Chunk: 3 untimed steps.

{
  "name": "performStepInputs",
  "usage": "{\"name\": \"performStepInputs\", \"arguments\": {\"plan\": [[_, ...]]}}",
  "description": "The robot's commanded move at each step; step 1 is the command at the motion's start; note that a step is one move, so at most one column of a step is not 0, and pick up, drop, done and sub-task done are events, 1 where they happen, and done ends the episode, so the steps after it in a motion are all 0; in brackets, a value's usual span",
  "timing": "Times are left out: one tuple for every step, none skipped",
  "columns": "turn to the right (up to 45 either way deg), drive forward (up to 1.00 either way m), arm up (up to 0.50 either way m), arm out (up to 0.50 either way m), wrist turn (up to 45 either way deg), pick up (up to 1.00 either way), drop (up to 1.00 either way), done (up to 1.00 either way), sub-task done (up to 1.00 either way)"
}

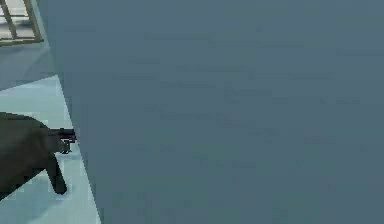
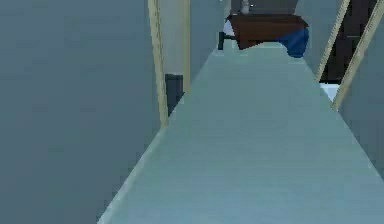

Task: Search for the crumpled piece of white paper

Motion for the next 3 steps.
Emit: {"name": "performStepInputs", "arguments": {"plan": [[45.0, 0.00, 0.00, 0.00, 0.0, 0.00, 0.00, 0.00, 0.00], [45.0, 0.00, 0.00, 0.00, 0.0, 0.00, 0.00, 0.00, 0.00], [30.0, 0.00, 0.00, 0.00, 0.0, 0.00, 0.00, 0.00, 0.00]]}}
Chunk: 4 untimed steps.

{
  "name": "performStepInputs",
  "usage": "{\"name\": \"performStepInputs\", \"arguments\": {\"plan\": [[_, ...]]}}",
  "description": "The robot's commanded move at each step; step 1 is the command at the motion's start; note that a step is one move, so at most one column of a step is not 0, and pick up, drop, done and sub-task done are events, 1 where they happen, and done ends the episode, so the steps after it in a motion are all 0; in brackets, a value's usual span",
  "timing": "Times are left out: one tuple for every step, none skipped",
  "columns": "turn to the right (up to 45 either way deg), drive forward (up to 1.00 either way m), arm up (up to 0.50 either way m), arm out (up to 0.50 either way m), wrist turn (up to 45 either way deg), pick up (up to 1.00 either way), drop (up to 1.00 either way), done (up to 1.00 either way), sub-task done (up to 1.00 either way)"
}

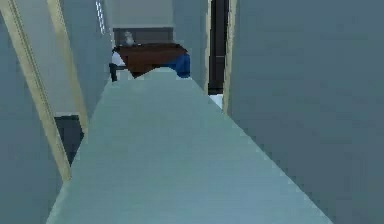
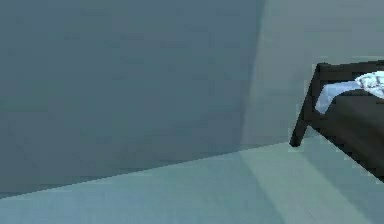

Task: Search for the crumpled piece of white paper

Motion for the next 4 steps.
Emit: {"name": "performStepInputs", "arguments": {"plan": [[0.0, 1.00, 0.00, 0.00, 0.0, 0.00, 0.00, 0.00, 0.00], [0.0, 1.00, 0.00, 0.00, 0.0, 0.00, 0.00, 0.00, 0.00], [3.0, 0.00, 0.00, 0.00, 0.0, 0.00, 0.00, 0.00, 0.00], [0.0, 1.00, 0.00, 0.00, 0.0, 0.00, 0.00, 0.00, 0.00]]}}
